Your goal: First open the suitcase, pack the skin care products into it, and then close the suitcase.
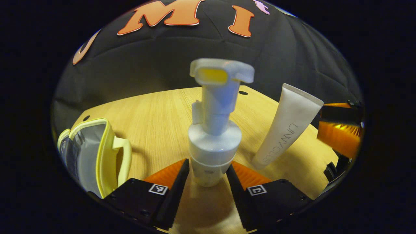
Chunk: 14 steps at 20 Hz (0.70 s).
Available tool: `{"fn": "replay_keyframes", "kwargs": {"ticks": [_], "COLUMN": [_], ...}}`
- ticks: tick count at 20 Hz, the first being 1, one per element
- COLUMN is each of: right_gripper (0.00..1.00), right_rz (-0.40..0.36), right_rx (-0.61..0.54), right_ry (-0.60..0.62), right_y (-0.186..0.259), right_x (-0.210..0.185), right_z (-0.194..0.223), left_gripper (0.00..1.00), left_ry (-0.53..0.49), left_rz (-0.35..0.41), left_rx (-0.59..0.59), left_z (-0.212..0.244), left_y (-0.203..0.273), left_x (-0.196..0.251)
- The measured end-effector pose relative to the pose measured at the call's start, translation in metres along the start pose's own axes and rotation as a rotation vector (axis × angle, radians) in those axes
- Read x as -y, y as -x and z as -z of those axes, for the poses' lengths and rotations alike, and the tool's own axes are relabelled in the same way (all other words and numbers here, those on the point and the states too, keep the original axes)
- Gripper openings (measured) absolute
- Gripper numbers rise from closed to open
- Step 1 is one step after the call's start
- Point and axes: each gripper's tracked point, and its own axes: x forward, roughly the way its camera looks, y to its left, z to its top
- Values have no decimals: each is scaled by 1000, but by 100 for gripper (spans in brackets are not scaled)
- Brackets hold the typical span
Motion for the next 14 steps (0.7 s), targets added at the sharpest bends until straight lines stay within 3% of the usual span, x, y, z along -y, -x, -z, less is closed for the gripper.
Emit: {"fn": "replay_keyframes", "kwargs": {"ticks": [2, 8, 14], "right_gripper": [95, 95, 95], "right_rz": [-26, -60, -67], "right_rx": [-24, -77, -106], "right_ry": [-2, -15, -10], "right_y": [-13, -42, -62], "right_x": [-9, -23, -25], "right_z": [7, 35, 53], "left_gripper": [64, 62, 62], "left_ry": [-10, 47, 30], "left_rz": [-3, -23, -51], "left_rx": [5, -10, 67], "left_z": [-4, -12, -61], "left_y": [-1, 13, 59], "left_x": [-1, -12, -33]}}
